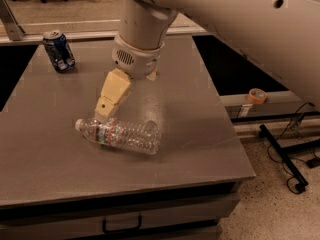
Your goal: Place water bottle upright
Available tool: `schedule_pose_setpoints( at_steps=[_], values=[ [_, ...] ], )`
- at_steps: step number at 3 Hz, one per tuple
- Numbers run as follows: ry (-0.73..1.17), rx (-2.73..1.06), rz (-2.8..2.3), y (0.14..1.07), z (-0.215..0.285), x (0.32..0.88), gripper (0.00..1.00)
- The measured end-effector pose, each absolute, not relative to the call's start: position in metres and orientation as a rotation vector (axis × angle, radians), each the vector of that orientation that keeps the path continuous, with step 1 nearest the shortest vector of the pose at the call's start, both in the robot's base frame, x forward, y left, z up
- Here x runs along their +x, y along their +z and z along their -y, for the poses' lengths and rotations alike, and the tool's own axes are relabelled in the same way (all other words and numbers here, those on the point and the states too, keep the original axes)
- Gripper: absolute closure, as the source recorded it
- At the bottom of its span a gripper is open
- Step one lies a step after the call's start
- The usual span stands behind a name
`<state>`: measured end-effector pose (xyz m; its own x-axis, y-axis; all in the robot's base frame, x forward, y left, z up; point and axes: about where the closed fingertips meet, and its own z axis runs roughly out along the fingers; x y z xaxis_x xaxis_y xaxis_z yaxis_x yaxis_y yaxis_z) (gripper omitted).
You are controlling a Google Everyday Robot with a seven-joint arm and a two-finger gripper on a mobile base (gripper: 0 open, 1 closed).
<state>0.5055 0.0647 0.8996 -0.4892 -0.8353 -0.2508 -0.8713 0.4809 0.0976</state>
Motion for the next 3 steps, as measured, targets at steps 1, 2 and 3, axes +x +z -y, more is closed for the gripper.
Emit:
schedule_pose_setpoints(
  at_steps=[1,2,3],
  values=[
    [0.358,-1.533,-2.538,0.881,-0.080,0.501,0.00],
    [0.337,-1.603,-2.523,0.859,-0.097,0.497,0.00],
    [0.219,-1.658,-2.483,0.847,-0.114,0.494,0.00]
  ],
)
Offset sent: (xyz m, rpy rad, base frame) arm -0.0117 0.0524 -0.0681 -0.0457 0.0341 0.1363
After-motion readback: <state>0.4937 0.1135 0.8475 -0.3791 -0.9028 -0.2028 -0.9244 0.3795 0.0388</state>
